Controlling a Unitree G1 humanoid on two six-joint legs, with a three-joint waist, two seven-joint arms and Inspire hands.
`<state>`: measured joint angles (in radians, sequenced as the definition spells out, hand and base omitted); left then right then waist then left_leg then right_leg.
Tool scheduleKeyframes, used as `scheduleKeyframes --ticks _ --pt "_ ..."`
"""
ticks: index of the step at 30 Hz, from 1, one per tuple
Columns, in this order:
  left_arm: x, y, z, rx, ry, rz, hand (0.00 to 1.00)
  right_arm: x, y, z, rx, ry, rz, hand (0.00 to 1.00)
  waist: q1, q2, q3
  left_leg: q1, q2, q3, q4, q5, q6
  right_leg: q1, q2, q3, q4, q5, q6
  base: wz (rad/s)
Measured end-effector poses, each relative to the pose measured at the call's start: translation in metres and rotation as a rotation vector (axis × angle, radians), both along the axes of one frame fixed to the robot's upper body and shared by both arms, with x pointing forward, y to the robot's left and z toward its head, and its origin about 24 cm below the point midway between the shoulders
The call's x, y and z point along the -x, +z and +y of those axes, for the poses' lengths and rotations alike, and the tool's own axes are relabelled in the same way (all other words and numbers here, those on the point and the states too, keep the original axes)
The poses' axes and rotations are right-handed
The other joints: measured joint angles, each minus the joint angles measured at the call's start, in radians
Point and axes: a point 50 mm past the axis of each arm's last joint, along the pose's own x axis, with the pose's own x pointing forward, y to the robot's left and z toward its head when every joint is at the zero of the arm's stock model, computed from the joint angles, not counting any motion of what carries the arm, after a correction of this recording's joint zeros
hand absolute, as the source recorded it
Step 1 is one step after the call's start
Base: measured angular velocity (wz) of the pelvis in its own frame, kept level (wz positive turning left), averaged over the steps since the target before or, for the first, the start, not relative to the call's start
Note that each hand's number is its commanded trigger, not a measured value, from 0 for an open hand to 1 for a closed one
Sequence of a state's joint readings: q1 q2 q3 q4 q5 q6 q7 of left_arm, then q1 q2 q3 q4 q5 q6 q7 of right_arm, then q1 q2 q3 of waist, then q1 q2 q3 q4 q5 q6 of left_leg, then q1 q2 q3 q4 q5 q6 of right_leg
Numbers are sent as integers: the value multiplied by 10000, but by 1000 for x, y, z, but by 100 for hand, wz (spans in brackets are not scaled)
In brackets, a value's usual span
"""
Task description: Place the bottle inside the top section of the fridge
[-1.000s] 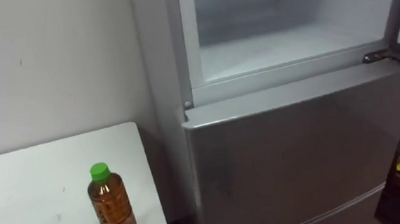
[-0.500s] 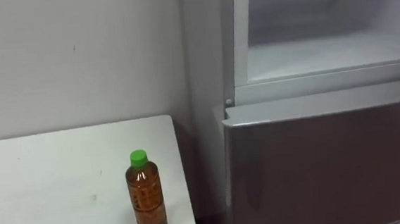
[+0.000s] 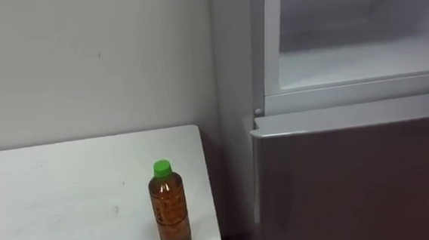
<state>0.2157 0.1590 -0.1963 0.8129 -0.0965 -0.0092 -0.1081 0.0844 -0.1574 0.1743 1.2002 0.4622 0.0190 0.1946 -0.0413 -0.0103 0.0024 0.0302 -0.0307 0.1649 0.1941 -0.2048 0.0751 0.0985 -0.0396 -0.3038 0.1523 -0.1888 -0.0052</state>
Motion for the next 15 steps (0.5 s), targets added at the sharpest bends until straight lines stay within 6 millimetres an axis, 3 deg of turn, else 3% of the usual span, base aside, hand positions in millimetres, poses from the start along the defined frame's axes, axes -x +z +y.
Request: scheduleKeyframes --ticks 15 --pt "66 -15 42 -2466 4345 1878 0 15 -2 0 166 -133 253 0 507 -123 -20 358 -18 -48 -110 -19 -26 342 10 1 -34 -32 -6 0"
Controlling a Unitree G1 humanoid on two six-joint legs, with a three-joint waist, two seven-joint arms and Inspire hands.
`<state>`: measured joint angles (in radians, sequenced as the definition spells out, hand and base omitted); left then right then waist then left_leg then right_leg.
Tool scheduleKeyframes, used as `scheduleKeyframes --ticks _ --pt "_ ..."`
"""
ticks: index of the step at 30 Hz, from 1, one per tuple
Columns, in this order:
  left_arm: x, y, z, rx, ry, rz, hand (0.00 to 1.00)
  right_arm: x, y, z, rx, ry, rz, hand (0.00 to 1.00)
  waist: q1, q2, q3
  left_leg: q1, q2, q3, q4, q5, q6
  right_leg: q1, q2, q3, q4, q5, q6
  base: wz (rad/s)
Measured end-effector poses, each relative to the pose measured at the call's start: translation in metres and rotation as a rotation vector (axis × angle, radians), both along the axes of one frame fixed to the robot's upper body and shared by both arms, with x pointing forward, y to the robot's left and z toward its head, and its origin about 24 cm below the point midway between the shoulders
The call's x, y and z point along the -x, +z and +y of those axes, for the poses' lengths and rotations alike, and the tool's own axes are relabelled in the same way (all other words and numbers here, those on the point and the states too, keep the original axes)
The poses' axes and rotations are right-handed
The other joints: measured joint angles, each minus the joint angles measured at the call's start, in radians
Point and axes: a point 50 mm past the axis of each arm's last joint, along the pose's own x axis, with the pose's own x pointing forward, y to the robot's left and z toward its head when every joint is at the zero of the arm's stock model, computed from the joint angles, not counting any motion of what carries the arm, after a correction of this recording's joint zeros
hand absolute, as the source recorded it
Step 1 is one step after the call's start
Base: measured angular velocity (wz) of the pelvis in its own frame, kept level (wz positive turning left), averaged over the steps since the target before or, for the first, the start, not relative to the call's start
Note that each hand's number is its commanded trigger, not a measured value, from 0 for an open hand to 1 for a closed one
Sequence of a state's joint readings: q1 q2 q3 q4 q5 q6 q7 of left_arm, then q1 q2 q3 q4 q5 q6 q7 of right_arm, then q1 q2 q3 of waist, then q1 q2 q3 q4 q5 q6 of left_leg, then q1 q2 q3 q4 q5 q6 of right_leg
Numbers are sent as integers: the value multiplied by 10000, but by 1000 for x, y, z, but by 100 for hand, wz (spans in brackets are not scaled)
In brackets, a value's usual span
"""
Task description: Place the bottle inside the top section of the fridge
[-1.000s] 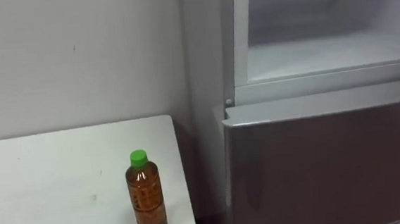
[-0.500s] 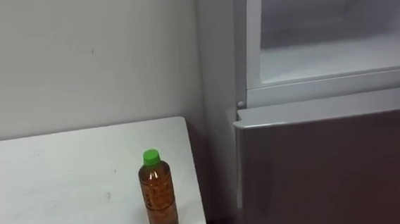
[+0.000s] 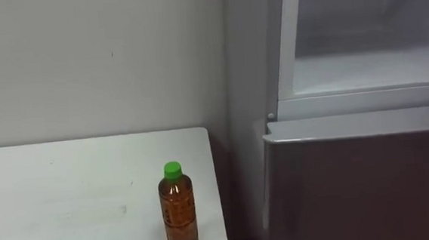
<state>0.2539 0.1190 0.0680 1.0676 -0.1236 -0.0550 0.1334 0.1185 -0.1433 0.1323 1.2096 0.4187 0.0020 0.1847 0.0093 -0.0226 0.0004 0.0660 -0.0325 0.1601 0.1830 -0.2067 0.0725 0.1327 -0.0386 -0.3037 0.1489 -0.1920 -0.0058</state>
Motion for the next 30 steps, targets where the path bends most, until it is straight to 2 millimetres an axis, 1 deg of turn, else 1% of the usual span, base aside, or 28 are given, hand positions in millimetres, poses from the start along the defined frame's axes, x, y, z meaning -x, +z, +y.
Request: scheduleKeyframes --ticks 1,2,4,6,8,11,14,16,17,19,22,23,24,25,26,28,30 --pt "10 -1 1 -157 41 393 0 0 0 0 12 -33 -12 0 -4 -3 -2 -11 2 -2 34 0 0 1 1 -3 -6 -3 -4 0" --pt "12 -1 2 -207 32 536 0 -1 0 0 36 -39 -16 0 -10 -3 -2 -23 2 -11 58 -1 0 0 0 -4 -16 -3 -5 0" --pt "26 -2 2 -460 -191 1143 0 -2 0 0 143 -29 -16 0 -1 2 -3 -68 2 -62 110 -4 -1 -8 5 -4 -69 -8 -9 7" --pt "33 -1 2 -613 -427 1482 0 -2 0 0 208 128 -17 0 3 -4 -4 -118 2 -107 155 -5 -1 -9 9 -20 -73 -9 -10 9" --pt "35 -1 2 -727 -830 1742 0 -5 1 0 275 404 -81 0 13 -2 -7 -154 7 -135 198 -4 -3 -9 15 -45 -77 -8 -12 8" --pt "29 -2 1 -856 -1392 1701 0 -14 3 1 353 918 -485 0 31 -2 -8 -231 6 -212 247 -2 -5 -38 8 -136 -65 -12 -22 7" --pt "17 -2 1 -1110 -1770 1457 0 -33 9 7 439 1843 -1270 0 56 -3 -7 -254 10 -214 234 8 -19 -80 14 -132 -60 -15 -34 0" --pt "7 -1 1 -1362 -2005 1225 0 -55 18 13 484 2583 -2264 0 93 -10 -15 -300 12 -207 235 10 -21 -130 16 -137 -60 -12 -39 0" --pt "4 -1 2 -1385 -2046 1148 0 -60 21 15 474 2758 -2523 0 116 -11 -16 -296 13 -206 231 10 -22 -124 19 -134 -66 -11 -39 0" --pt "-6 1 1 -1450 -2181 721 0 -78 35 27 222 3411 -3796 0 199 -20 -19 -294 9 -212 223 10 -23 -95 28 -142 -79 -6 -39 0" --pt "-13 2 0 -1554 -2605 488 0 -95 48 41 -214 4192 -4868 0 271 -38 -28 -296 -2 -219 214 7 -26 -103 27 -157 -87 -4 -39 0" --pt "-14 2 0 -1580 -2712 457 0 -97 50 43 -293 4348 -5032 0 275 -41 -31 -310 -2 -221 214 5 -28 -114 24 -174 -86 -5 -38 3" --pt "-18 3 0 -1633 -2846 287 0 -104 57 49 -498 4610 -5462 0 270 -33 -44 -376 -3 -231 204 4 -30 -127 21 -203 -87 -6 -38 0" --pt "-20 3 0 -1678 -2968 215 0 -111 66 55 -715 4875 -5991 0 284 -76 2 -383 1 -228 192 6 -32 -138 26 -189 -83 -5 -39 0" --pt "-20 3 0 -1691 -2987 208 0 -115 70 58 -804 4997 -6257 0 300 -70 32 -385 3 -220 181 6 -33 -152 30 -174 -80 -4 -39 -5" --pt "-18 4 2 -1733 -2989 256 0 -125 84 68 -964 5441 -7045 0 444 -161 38 -377 12 -194 158 7 -36 -222 43 -127 -69 -3 -41 -6" --pt "-18 4 3 -1744 -2994 276 0 -131 94 73 -1090 5796 -7590 0 589 -221 53 -386 13 -194 154 7 -35 -198 63 -142 -38 -1 -40 0"
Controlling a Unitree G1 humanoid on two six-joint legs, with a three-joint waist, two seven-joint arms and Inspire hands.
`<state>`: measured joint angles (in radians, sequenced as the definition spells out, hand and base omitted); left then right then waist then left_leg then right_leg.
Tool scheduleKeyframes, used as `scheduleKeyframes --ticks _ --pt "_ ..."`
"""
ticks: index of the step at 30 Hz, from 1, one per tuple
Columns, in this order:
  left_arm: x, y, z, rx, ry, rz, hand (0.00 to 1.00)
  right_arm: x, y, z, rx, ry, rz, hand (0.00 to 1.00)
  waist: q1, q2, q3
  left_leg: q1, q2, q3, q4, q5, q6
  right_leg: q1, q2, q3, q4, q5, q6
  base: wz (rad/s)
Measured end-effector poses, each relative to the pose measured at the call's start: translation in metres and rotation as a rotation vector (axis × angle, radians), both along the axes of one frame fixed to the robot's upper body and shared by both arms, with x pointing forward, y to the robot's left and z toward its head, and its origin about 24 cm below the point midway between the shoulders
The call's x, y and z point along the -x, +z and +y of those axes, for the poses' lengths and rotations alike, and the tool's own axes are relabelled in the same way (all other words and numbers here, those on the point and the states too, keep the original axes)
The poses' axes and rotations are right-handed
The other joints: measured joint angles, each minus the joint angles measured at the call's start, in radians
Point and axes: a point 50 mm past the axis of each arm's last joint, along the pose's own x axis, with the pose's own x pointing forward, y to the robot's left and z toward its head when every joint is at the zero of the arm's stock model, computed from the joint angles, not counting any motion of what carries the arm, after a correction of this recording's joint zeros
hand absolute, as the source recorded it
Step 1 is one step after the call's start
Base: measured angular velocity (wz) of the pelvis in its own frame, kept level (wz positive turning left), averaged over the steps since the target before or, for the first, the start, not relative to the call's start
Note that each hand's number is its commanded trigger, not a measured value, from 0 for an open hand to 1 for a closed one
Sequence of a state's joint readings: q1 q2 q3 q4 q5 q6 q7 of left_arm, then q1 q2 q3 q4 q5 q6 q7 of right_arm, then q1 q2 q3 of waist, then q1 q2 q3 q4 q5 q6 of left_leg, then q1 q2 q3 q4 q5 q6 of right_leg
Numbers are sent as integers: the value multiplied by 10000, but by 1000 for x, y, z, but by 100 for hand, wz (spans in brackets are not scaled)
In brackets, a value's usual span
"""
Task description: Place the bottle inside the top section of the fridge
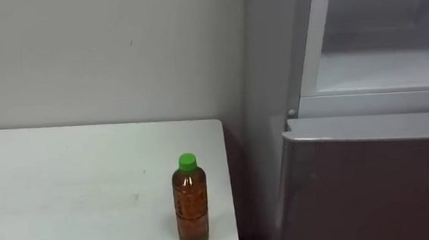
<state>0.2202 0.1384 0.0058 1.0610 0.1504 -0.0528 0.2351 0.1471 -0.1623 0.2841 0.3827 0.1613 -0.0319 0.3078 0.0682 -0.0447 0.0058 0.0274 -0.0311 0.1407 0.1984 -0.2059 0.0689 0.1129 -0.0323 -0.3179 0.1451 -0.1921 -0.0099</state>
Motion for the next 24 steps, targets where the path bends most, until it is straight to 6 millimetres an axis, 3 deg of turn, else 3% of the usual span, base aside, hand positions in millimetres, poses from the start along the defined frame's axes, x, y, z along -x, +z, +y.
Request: scheduleKeyframes --ticks 13,24 --pt "16 -2 8 -333 -1175 1494 0 -22 58 31 -1145 1852 -2243 0 664 -16 -16 0 9 -31 73 -23 17 -15 -13 164 182 13 19 0" --pt "14 -2 8 -321 -1421 1536 0 -35 102 43 -1817 1990 -4095 0 718 2 -33 -31 23 -2 88 11 26 -180 -56 317 436 18 10 -1"
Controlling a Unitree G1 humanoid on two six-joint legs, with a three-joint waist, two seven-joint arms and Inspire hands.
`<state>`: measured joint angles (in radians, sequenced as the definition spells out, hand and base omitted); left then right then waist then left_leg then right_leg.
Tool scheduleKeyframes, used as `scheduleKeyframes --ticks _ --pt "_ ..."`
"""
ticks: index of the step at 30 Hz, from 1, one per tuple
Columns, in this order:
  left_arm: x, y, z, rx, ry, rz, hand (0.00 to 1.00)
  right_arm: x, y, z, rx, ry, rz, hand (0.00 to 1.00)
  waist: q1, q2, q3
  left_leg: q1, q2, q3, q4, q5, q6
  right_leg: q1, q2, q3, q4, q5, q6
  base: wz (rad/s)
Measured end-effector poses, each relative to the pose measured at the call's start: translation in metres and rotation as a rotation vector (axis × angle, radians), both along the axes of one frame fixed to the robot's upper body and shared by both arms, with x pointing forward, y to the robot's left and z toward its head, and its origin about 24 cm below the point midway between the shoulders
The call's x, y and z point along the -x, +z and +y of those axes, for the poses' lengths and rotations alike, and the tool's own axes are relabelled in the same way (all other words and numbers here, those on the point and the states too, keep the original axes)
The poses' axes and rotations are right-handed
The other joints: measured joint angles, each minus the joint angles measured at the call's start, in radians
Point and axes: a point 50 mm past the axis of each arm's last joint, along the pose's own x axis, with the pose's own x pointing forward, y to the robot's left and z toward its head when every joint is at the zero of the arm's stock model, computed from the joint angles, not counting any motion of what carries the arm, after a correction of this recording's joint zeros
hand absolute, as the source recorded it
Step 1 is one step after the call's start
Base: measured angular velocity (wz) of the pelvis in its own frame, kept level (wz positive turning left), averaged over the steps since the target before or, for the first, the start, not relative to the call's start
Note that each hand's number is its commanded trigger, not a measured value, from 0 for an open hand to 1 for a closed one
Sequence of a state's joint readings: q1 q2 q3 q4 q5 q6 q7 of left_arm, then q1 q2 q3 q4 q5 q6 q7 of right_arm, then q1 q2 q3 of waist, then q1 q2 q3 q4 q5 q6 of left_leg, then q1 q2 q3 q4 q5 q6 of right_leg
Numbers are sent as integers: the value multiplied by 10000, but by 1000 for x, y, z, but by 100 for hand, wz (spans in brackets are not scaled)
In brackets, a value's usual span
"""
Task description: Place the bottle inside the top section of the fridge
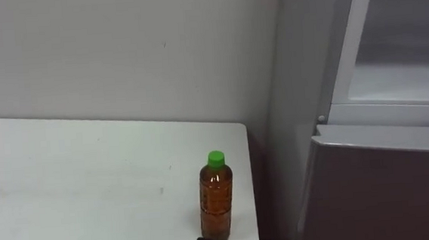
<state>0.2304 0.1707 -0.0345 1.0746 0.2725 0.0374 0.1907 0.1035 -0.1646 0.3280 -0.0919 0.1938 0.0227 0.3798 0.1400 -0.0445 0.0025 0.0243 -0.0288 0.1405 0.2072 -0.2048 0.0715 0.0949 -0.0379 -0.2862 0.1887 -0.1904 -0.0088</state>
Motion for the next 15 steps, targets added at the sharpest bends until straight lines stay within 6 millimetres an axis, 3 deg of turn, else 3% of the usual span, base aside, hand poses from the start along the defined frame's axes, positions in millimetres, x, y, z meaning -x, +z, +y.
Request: scheduleKeyframes --ticks 7,15 --pt "-1 0 1 -45 -57 -9 0 -6 24 3 -283 -120 -1006 0 -14 2 -4 13 -1 32 -2 20 6 12 -3 14 -8 0 0 0" --pt "0 -1 -1 10 -254 84 0 -14 33 1 -548 -619 -1373 0 22 -35 -28 52 -1 70 -1 21 6 41 52 96 -31 7 -8 0"
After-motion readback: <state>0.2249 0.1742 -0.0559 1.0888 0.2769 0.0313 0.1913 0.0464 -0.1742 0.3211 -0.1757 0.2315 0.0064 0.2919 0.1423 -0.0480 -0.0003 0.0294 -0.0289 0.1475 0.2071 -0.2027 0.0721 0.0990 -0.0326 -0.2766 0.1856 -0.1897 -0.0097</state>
